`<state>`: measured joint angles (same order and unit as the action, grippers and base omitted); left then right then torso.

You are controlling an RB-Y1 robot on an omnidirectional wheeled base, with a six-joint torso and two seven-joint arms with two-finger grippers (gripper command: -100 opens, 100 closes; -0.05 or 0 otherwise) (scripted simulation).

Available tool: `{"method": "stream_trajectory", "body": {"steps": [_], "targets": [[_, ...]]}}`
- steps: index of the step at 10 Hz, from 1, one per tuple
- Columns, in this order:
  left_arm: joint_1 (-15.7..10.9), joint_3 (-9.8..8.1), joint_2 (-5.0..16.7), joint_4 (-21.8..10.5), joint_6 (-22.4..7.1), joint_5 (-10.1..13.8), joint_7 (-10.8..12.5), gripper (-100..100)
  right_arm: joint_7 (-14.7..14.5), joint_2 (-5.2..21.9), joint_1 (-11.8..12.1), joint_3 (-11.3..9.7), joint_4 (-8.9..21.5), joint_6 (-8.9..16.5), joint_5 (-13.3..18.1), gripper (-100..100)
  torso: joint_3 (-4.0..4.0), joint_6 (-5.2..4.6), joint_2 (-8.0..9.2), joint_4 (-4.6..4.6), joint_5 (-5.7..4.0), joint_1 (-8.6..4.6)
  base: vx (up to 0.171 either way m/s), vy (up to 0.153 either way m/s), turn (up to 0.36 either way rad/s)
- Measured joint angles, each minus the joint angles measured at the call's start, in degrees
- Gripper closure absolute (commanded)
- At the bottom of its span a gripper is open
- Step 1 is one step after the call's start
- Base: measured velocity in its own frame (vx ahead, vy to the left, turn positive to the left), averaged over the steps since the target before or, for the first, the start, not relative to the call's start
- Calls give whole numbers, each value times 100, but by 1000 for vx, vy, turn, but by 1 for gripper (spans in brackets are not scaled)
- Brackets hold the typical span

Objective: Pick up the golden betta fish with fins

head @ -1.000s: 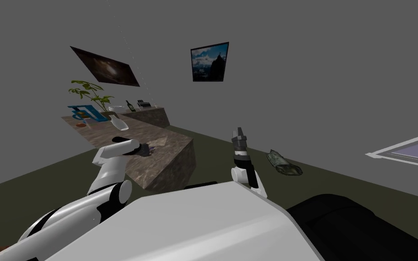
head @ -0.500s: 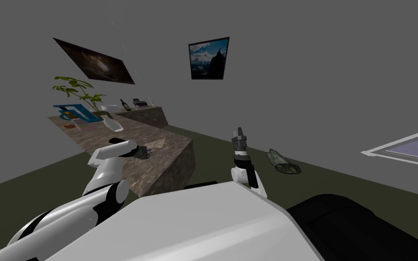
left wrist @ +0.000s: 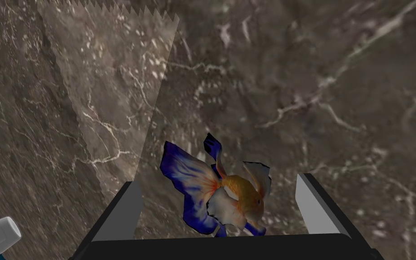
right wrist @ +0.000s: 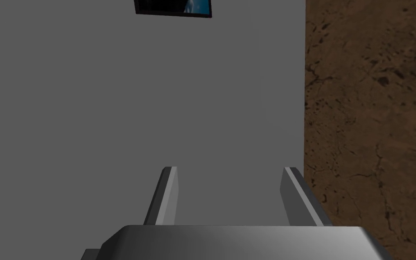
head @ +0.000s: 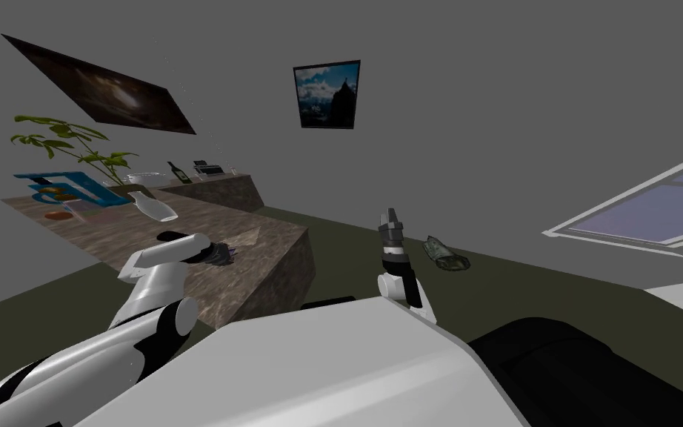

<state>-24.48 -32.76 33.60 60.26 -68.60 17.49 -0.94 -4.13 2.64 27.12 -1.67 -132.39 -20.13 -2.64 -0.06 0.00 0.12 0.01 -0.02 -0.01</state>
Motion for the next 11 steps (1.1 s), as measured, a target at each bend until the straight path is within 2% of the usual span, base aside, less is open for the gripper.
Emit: {"method": "stream_trajectory", "body": {"steps": [2, 5, 6, 10, 11], "targets": [[47, -113, 139, -309, 229, 52, -34, -100, 0, 0, 0, 0, 0, 0, 0, 0, -2, 1, 3, 1, 0, 0, -40, -17, -181], [59, -243, 343, -622, 393, 124, -73, -100, 0, 0, 1, 0, 0, 0, 0, 0, 2, 1, -4, -1, 1, 4, -18, -6, -66], [58, -248, 350, -637, 410, 126, -78, 100, 0, 0, 1, 1, 0, 0, 0, 0, 4, 5, -8, -1, 1, 6, 0, 0, 0], [56, -246, 350, -633, 408, 125, -80, 100, 0, 0, 1, 1, 0, 0, 0, 0, 8, 6, -14, -4, 4, 10, 0, 0, 0], [56, -246, 350, -633, 408, 125, -80, 0, 0, 0, 1, 1, 0, 0, 0, 0, 8, 6, -14, -4, 4, 10, 0, 0, 0]]}}
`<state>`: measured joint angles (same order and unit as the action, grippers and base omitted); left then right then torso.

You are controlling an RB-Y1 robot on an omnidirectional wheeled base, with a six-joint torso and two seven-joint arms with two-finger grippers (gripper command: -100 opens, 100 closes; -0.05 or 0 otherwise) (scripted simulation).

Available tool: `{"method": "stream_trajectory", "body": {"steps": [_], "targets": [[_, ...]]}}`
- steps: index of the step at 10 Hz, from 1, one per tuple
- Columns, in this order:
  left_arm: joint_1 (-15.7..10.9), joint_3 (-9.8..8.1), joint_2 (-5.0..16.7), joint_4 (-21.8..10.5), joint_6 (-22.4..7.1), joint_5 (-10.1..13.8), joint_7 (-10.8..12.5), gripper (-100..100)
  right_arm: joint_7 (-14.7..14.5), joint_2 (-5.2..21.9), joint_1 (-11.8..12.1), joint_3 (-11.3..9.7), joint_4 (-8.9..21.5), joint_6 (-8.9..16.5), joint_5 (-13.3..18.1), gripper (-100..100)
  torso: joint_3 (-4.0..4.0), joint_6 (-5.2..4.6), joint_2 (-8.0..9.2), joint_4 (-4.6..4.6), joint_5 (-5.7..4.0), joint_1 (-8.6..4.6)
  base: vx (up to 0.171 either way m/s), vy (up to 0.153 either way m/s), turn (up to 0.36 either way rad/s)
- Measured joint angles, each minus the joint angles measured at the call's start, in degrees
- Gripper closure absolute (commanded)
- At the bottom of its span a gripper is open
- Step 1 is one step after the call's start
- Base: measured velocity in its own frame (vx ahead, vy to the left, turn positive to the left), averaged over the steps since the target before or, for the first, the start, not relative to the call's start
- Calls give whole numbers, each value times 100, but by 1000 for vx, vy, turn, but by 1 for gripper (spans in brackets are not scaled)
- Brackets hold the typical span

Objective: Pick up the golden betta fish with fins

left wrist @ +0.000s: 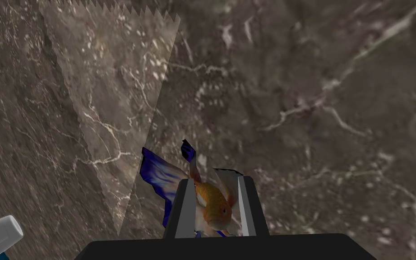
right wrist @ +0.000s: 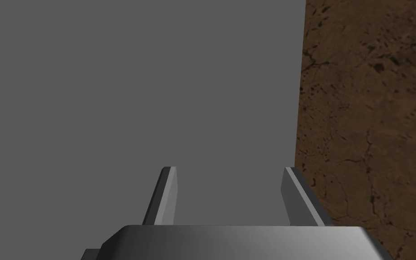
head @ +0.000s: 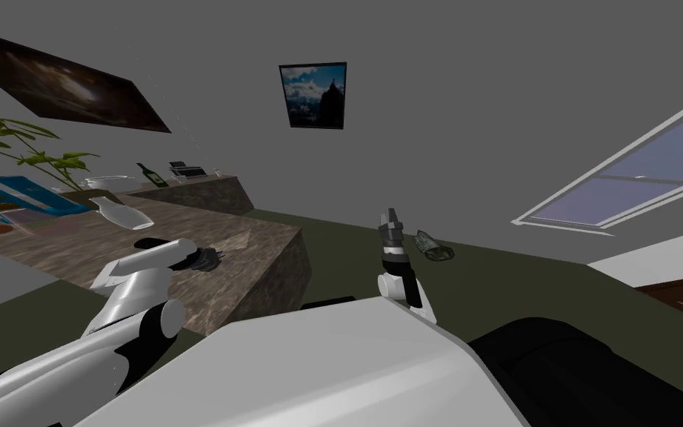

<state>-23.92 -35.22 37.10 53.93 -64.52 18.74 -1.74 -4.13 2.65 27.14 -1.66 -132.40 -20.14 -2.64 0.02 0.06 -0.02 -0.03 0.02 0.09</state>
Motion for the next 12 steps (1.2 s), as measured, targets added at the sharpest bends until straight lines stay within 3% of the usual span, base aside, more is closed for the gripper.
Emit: {"method": "stream_trajectory", "body": {"steps": [1, 3, 11, 12], "targets": [[0, 0, 0, 0, 0, 0, 0, 100, 0, 0, 0, 0, 0, 0, 0, 0, 0, 0, 0, 0, 0, 0, 22, 12, 213], [-63, 85, -86, 78, -55, -35, -13, 100, 0, 0, 1, 0, 0, 0, 0, 0, 3, 6, -7, -1, 1, 5, 32, 14, 144], [-192, 547, -740, 1208, -772, -288, 163, 100, 0, 0, 1, 0, 0, 0, 0, 0, 6, 2, -12, -2, -1, 4, 38, 12, 160], [-195, 553, -745, 1220, -787, -292, 164, 0, 0, 0, 0, 0, 0, 0, 0, 0, 4, -2, -7, -2, 0, 3, 0, 0, 0]]}}
